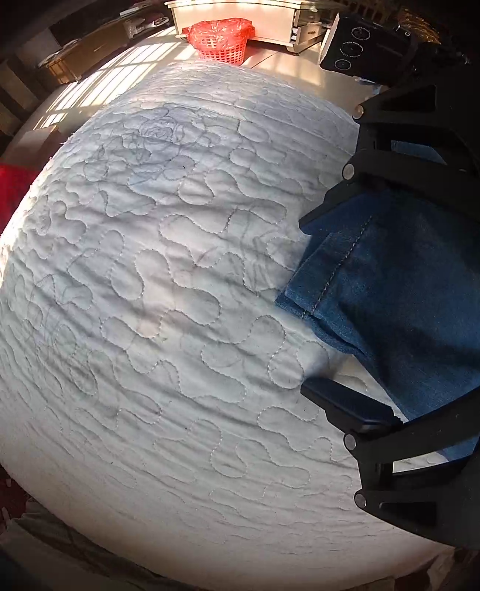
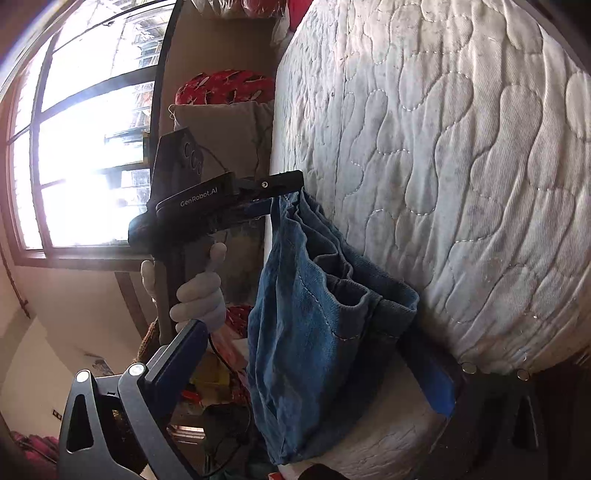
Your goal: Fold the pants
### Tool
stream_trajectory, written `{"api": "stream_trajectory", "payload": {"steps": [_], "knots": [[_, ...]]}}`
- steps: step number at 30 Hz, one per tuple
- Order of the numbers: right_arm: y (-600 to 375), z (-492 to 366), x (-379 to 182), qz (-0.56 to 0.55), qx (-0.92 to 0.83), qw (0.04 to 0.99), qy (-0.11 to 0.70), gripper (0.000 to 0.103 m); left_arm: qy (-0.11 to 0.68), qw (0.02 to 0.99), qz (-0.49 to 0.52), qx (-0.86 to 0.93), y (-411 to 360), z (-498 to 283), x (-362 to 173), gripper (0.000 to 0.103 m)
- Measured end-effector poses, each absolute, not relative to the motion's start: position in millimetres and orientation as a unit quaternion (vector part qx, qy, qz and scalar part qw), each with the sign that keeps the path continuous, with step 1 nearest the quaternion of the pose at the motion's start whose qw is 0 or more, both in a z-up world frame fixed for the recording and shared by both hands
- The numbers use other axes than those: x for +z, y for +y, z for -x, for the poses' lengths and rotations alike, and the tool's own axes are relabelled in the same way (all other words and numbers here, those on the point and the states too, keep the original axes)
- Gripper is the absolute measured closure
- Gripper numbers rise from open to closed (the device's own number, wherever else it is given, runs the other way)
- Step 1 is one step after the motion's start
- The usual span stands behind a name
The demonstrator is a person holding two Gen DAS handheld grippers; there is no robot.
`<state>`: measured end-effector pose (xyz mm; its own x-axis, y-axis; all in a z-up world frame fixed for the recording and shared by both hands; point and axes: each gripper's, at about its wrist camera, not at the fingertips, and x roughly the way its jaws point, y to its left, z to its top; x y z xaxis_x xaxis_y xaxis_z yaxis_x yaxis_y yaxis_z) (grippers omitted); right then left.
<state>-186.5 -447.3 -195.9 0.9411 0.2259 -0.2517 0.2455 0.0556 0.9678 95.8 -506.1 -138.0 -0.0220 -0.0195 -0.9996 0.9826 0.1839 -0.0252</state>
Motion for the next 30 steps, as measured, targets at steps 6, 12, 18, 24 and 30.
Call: {"api": "stream_trajectory", "payload": {"steps": [6,12,18,24,30], "knots": [[-453,200,-206,-0.724,-0.049,0.659,0.197,0.048,0.544,0.544,-0.434,-0.47,-500,-79,-132,0.067],[-452,191,-186,-0.658,-0.06,0.711,0.238,0.091,0.542,0.579,-0.395,-0.463,-475,-91,-116,0.082],[-447,171,-165,-0.569,-0.076,0.768,0.283,0.095,0.564,0.605,-0.34,-0.447,-458,-99,-104,0.084],[-434,164,-128,-0.499,-0.071,0.814,0.29,0.095,0.563,0.627,-0.305,-0.444,-434,-107,-78,0.084],[-399,140,-82,-0.406,-0.033,0.864,0.295,0.095,0.572,0.657,-0.25,-0.423,-386,-135,-53,0.084]]}}
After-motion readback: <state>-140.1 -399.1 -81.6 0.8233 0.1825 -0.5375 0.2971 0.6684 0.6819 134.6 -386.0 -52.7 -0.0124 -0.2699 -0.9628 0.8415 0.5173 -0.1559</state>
